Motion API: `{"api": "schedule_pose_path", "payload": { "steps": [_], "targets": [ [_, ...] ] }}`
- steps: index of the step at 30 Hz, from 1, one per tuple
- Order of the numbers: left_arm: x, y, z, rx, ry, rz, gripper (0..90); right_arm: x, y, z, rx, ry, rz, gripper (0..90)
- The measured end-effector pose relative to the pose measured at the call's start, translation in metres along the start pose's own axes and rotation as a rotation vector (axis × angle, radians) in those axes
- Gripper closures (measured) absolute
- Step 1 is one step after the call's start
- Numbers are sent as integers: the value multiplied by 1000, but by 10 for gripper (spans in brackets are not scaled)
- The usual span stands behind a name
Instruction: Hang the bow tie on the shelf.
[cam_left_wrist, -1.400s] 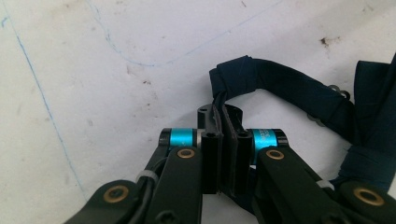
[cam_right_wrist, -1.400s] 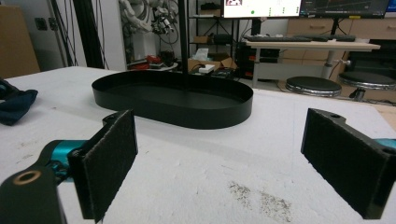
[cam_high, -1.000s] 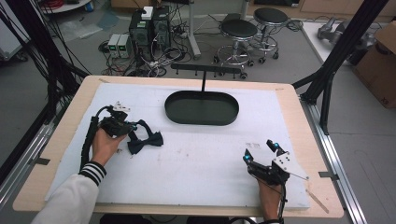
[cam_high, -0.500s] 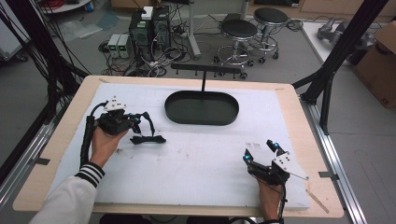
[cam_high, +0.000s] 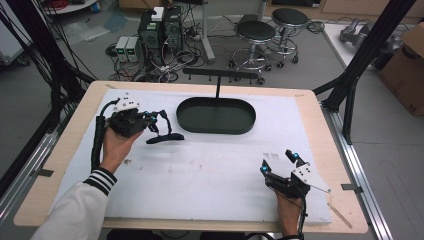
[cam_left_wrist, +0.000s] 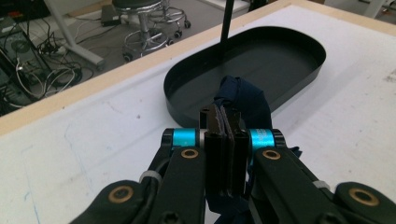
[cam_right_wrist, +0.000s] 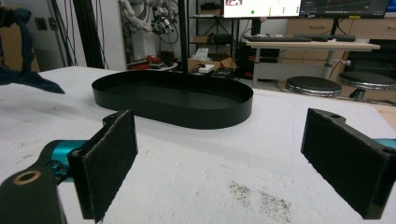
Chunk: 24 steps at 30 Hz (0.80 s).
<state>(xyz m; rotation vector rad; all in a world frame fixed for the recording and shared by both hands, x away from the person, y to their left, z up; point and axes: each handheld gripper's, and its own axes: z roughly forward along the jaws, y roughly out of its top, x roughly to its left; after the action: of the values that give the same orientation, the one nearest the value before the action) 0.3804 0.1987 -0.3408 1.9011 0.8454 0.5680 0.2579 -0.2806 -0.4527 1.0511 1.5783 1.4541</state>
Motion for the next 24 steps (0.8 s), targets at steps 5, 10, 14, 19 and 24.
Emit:
{"api": "schedule_pose_path", "payload": {
  "steps": [5,10,14,19,24],
  "targets": [
    [-1,11,3,1,-4,21,882,0,0,0,0,1,1,98],
    [0,21,5,-6,-13,26,882,0,0,0,0,0,1,98],
    [1,34,12,-9,-31,31,883,0,0,0,0,1,2,98],
    [2,47,17,-20,-33,44,883,0,0,0,0,0,3,98],
    [5,68,23,-36,-31,48,883,0,0,0,-1,0,4,98]
  ]
}}
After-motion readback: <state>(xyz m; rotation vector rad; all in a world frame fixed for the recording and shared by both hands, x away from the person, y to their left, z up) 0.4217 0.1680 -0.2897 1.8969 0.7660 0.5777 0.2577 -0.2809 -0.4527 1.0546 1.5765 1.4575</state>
